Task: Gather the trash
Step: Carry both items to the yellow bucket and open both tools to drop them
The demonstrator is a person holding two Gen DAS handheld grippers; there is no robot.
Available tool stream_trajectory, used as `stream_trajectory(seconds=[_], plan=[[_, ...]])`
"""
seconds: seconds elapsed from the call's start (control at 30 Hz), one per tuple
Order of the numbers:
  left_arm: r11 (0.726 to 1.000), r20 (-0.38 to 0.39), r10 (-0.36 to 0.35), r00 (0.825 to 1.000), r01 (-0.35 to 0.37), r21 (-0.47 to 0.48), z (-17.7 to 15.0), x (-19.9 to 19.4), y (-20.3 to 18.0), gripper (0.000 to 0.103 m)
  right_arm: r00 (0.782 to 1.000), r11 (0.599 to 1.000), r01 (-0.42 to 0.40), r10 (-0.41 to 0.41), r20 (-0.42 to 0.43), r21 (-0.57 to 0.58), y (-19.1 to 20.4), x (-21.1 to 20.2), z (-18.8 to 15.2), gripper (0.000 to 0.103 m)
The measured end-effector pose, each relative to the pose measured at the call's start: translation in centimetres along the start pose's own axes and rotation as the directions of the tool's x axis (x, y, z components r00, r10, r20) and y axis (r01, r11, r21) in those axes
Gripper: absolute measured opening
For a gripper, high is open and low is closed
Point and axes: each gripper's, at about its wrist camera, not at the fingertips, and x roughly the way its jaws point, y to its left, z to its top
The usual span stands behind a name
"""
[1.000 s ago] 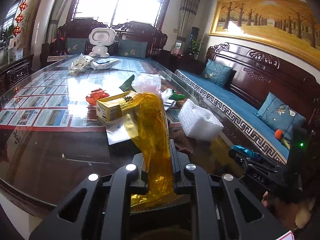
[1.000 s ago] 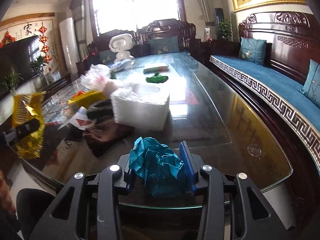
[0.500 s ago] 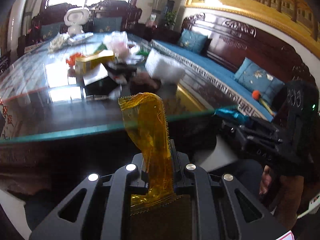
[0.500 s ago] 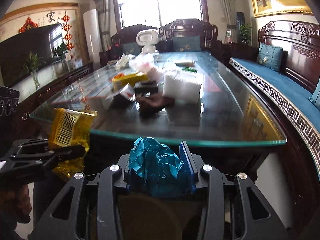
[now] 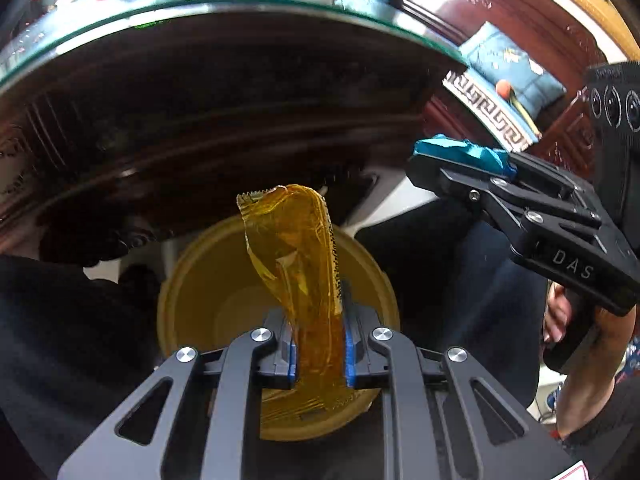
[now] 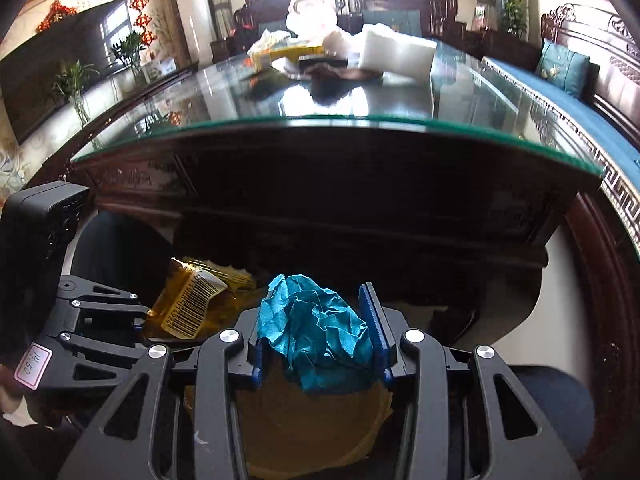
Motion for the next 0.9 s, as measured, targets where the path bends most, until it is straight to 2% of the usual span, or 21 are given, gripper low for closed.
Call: stream_trajectory(seconds=[0.03, 0.07, 0.13, 0.17, 0.2, 0.43, 0.6, 0.73, 0.8, 0.87, 0.9], plan=[[1.0, -0.015, -0.005, 1.0, 0.005, 0.003, -0.2, 0.4, -0.1, 0.021, 1.0, 1.0, -0.003, 0.003, -0.01, 0.0, 0.0, 0.2, -0.3, 0.039], [1.0, -0.027, -0.006, 1.0, 0.006, 0.003, -0.3, 0.7, -0.1, 0.028, 1.0, 1.0, -0.002, 0.002, -0.017, -0.002, 0.1, 0.6, -0.6, 0.039], [1.0, -0.058, -0.007, 0.998, 0.008, 0.013, -0.6, 1.0, 0.0, 0.046, 0.999, 1.0, -0.024, 0.025, -0.035, 0.012, 0.1, 1.0, -0.9, 0.039], [1.0, -0.066, -0.004, 0.998, 0.005, 0.021, -0.8, 1.2, -0.1, 0.061, 0.999, 1.0, -0.025, 0.026, -0.042, 0.015, 0.0, 1.2, -1.1, 0.039], [1.0, -0.069, 0.006, 0.998, -0.004, 0.028, -0.8, 1.2, -0.1, 0.069, 0.999, 1.0, -0.024, 0.025, -0.047, 0.019, 0.0, 1.4, -1.3, 0.039], [0.999, -0.08, 0.043, 0.996, -0.041, 0.024, -1.2, 1.2, 0.4, 0.071, 0.996, 0.999, -0.035, 0.036, -0.078, 0.021, -0.3, 2.0, -1.5, 0.039], [0.996, -0.014, 0.093, 0.996, -0.093, 0.013, -0.6, -0.2, 1.1, 0.071, 0.994, 0.999, -0.055, 0.054, -0.093, 0.0, 0.3, 2.3, -1.5, 0.039], [0.986, 0.058, 0.166, 0.984, -0.167, 0.021, 0.2, -1.7, 1.4, 0.071, 0.992, 0.997, -0.072, 0.069, -0.103, -0.02, 1.0, 2.4, -1.4, 0.04], [0.98, 0.086, 0.195, 0.977, -0.197, 0.017, 0.7, -2.4, 1.7, 0.071, 0.99, 0.995, -0.093, 0.088, -0.108, -0.039, 1.4, 2.4, -1.4, 0.043], [0.977, 0.104, 0.21, 0.972, -0.212, 0.007, 1.1, -3.0, 2.1, 0.071, 0.992, 0.995, -0.091, 0.087, -0.087, -0.05, 1.8, 2.0, -1.3, 0.069], [0.977, 0.112, 0.213, 0.971, -0.215, 0.001, 1.3, -3.3, 2.3, 0.071, 0.993, 0.994, -0.095, 0.09, -0.076, -0.056, 2.0, 1.8, -1.2, 0.07]])
